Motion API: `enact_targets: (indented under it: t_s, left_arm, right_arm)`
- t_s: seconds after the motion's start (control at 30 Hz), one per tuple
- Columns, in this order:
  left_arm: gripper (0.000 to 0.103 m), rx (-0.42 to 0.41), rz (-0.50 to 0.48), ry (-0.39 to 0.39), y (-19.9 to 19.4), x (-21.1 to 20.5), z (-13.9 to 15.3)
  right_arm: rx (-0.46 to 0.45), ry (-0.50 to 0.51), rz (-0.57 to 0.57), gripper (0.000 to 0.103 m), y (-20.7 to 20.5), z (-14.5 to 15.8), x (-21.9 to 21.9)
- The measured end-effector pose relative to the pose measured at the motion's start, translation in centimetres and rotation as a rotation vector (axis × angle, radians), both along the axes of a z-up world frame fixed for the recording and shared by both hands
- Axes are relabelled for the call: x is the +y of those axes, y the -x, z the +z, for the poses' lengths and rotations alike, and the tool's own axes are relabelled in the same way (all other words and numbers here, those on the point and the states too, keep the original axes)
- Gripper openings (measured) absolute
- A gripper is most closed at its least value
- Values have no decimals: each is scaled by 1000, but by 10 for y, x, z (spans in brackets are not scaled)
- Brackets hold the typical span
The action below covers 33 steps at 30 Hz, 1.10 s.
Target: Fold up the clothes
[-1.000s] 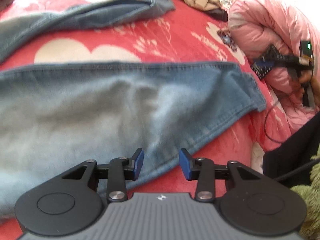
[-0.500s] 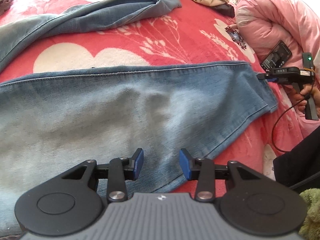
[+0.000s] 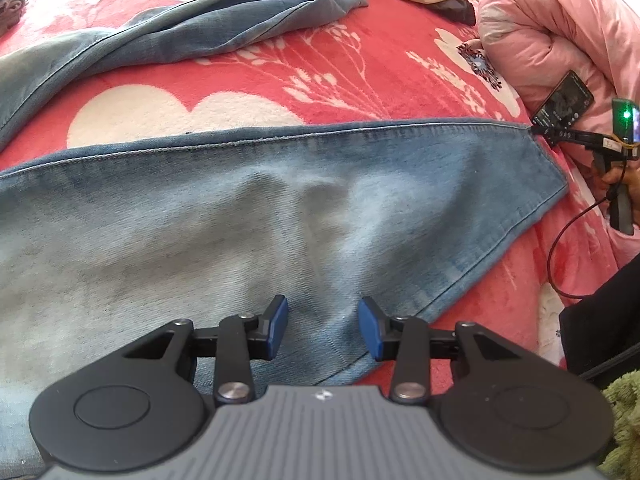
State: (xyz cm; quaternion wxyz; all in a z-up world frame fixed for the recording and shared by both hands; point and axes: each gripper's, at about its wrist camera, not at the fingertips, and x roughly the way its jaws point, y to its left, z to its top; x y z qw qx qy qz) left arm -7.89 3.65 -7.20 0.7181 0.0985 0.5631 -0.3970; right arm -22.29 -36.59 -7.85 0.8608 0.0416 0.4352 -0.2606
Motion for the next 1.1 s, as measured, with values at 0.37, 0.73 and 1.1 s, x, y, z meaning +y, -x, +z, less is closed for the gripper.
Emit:
enact_targets:
  t_s: [0.37,0.73,1.1]
  left_arm:
    - [41,7,10,23,-3,2,-3]
    - [41,-19,63,48,-4,8,11]
    - [45,-262,193,20,-37,17,49]
  right_arm:
    - [75,-208,557,17,8,18,44]
    - [189,-77,421,18,5,26,-3]
    - [-128,-320,595,21,-137,66,47]
